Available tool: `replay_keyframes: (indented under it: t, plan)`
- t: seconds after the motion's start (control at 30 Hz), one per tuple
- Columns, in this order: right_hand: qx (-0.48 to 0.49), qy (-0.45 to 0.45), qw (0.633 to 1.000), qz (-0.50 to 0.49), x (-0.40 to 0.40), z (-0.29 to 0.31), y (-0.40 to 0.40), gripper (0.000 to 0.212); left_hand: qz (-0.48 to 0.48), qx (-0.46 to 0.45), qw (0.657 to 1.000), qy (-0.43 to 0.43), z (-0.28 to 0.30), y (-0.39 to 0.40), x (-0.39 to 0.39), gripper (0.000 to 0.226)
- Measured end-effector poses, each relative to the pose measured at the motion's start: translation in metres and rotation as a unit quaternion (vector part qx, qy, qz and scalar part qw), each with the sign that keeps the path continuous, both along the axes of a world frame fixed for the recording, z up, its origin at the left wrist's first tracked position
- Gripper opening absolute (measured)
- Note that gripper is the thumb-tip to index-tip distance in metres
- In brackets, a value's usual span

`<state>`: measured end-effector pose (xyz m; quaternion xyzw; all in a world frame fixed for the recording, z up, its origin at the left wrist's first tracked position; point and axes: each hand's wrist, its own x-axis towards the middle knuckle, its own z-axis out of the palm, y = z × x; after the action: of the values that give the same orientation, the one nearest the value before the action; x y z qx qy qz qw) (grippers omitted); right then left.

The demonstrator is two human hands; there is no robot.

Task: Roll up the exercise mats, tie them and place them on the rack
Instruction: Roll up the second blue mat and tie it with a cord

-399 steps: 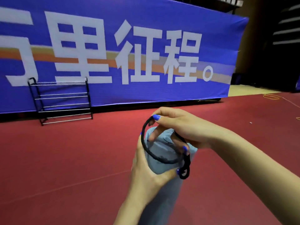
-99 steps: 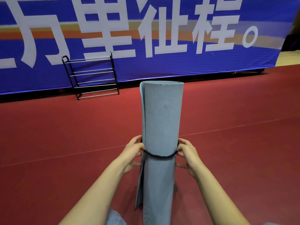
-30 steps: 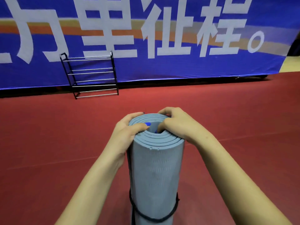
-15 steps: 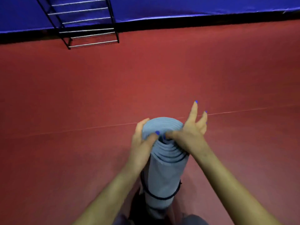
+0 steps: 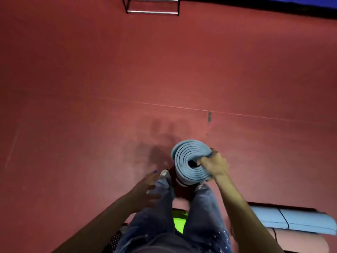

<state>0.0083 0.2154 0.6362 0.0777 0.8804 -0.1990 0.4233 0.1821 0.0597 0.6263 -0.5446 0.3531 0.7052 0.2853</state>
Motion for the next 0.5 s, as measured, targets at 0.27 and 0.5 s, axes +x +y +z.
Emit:
replay_keyframes:
  t: [0.27, 0.5]
  plan:
    - [-0.123, 0.103, 0.987, 0.03, 0.003, 0.094, -0.064, 0.036, 0.207, 0.067, 0.976, 0.023, 0.049, -0.081, -0.049, 0.048]
    - [-0.177, 0.152, 0.962, 0.14, -0.085, 0.119, -0.159, 0.043, 0.226, 0.187, 0.954, 0.067, 0.055, -0.144, -0.145, 0.1]
